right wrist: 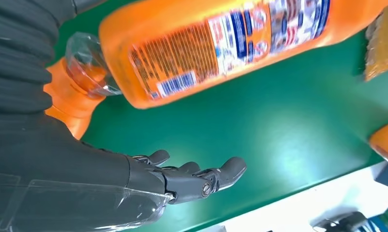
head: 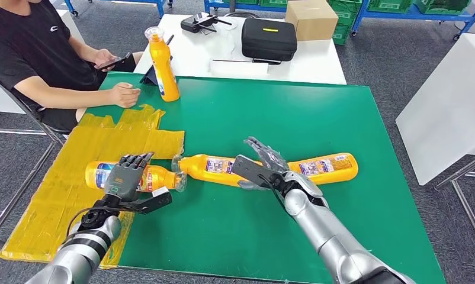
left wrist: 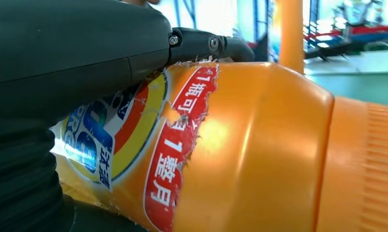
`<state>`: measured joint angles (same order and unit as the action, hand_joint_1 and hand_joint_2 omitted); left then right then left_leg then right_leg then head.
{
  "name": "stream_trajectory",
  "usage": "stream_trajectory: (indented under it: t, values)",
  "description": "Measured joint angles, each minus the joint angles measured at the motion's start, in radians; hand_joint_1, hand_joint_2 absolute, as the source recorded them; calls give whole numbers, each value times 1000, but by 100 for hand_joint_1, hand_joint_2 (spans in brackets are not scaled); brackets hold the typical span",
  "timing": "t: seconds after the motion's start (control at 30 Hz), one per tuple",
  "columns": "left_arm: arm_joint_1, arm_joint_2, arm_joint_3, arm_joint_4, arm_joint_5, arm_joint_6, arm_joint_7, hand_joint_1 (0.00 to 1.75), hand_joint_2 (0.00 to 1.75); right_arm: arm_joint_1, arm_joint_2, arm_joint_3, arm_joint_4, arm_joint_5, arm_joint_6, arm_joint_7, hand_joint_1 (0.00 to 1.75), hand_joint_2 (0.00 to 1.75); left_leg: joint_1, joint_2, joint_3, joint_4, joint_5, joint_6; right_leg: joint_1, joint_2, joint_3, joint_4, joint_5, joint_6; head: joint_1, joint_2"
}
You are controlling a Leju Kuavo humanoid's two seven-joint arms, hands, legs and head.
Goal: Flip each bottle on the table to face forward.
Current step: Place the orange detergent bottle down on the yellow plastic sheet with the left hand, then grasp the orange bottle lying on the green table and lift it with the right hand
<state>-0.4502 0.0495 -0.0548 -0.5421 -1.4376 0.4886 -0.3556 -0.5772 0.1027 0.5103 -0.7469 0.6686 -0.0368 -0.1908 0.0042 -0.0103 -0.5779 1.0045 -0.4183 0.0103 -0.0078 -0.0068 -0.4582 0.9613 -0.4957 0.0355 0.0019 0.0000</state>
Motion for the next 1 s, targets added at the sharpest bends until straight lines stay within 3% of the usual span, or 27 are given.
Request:
stream_trajectory:
  t: [0.3, 0.43, 0.57, 0.67, 0.8, 0.9, 1.0]
  values:
    - [-9, 20, -14, 2, 22, -38, -36, 0, 175, -47, 29, 0, 104, 12, -3, 0, 0, 175, -1, 0, 1, 0, 0, 0, -1, 0, 4, 0, 0, 0, 0, 0]
    - [-11, 45, -30, -3, 107, -133, -150, 0, 175, -57, 39, 1, 135, 25, 3, 0, 0, 175, -2, 0, 3, 0, 0, 0, -1, 0, 6, 0, 0, 0, 0, 0]
    - [38, 117, -76, -90, 371, -360, -312, 0, 0, -69, 59, 1, 182, 52, 6, -2, 0, 175, -2, 3, 6, -3, 0, -1, -1, 3, 7, 1, 0, 0, 0, 0]
    - [149, 216, -172, -265, 741, -529, -348, 0, 0, -77, 74, 2, 214, 67, 15, -2, 0, 175, -2, 8, 7, -4, -2, -2, -1, 10, 4, 1, 0, 0, 0, 0]
    - [292, 330, -330, -525, 1083, -630, -356, 0, 0, -90, 95, 6, 248, 89, 31, 13, 0, 175, 0, 7, 1, -4, -1, -3, -1, 8, -10, 1, -1, -1, 0, 0]
    - [355, 360, -414, -680, 1206, -690, -352, 0, 0, -101, 118, 17, 268, 110, 36, 32, 0, 175, 0, 5, -5, -4, -1, -3, -1, 5, -18, 1, -2, -2, 0, 0]
    - [392, 360, -452, -807, 1286, -746, -349, 0, 0, -104, 140, 34, 285, 127, 36, 46, 0, 175, 0, 6, -12, -3, 1, -3, -1, 6, -18, 1, 1, -3, 1, 0]
